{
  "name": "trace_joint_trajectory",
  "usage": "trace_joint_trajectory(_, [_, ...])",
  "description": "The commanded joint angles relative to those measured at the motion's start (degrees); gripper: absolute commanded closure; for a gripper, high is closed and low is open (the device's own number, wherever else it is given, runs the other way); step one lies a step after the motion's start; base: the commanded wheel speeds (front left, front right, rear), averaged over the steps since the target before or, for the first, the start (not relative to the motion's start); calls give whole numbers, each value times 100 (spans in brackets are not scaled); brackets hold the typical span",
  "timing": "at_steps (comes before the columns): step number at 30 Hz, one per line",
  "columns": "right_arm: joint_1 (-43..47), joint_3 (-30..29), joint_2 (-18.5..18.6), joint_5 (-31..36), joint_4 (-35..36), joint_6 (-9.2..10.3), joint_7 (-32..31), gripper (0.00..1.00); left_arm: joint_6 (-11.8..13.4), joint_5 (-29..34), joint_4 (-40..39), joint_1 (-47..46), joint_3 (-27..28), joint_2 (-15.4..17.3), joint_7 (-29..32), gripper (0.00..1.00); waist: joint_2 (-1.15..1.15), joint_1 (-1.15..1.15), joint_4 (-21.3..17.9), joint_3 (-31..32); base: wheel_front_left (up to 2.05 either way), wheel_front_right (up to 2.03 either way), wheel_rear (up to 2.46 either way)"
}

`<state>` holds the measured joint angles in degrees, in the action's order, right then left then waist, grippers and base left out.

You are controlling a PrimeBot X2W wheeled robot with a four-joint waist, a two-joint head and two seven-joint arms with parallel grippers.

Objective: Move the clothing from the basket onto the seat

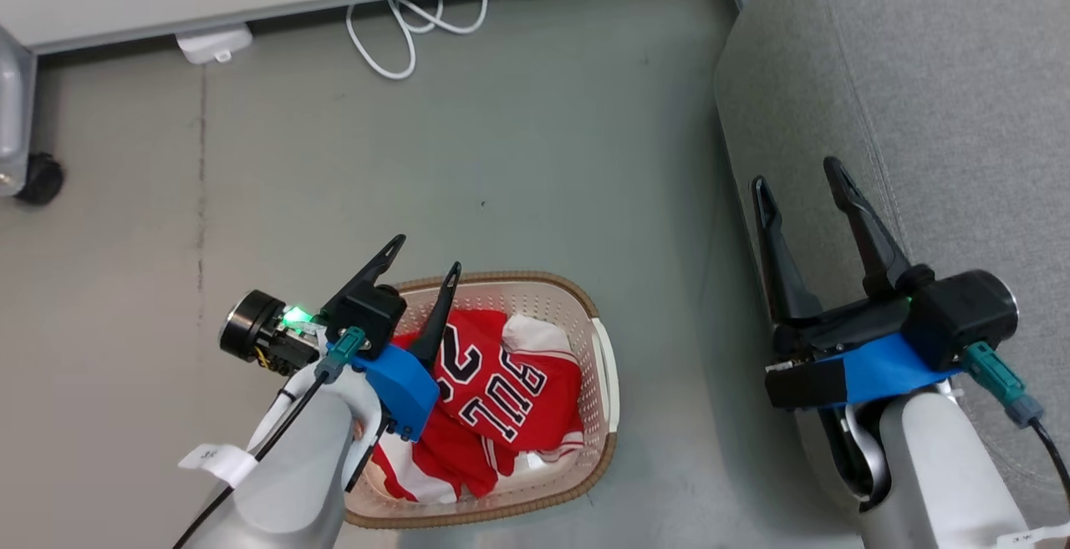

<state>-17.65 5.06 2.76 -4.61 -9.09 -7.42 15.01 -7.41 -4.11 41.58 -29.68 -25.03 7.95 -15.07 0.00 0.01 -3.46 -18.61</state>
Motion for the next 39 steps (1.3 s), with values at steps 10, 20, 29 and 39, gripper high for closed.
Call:
trace_joint_trajectory(10, [-554, 21, 20, 85, 316, -13, 25, 0, -4, -378, 1332, -964, -1123, 182, -16, 0, 0, -1, -364, -1236, 0, 0, 0])
trace_joint_trajectory(20, [-887, 18, 20, 145, 635, -13, 26, 0, -5, -708, 2582, -1724, -2055, 257, 10, 0, 0, -1, -434, -2145, 0, 0, 0])
trace_joint_trajectory(29, [-1076, -7, 20, 182, 840, -13, 25, 0, -5, -883, 3024, -2211, -2655, 439, 365, 0, 0, -1, -471, -2741, 0, 0, 0])
trace_joint_trajectory(39, [-1209, -41, 20, 153, 1031, -12, 25, 0, 1, -990, 3176, -2709, -2784, 564, 749, 0, 0, -1, -565, -3321, 0, 0, 0])
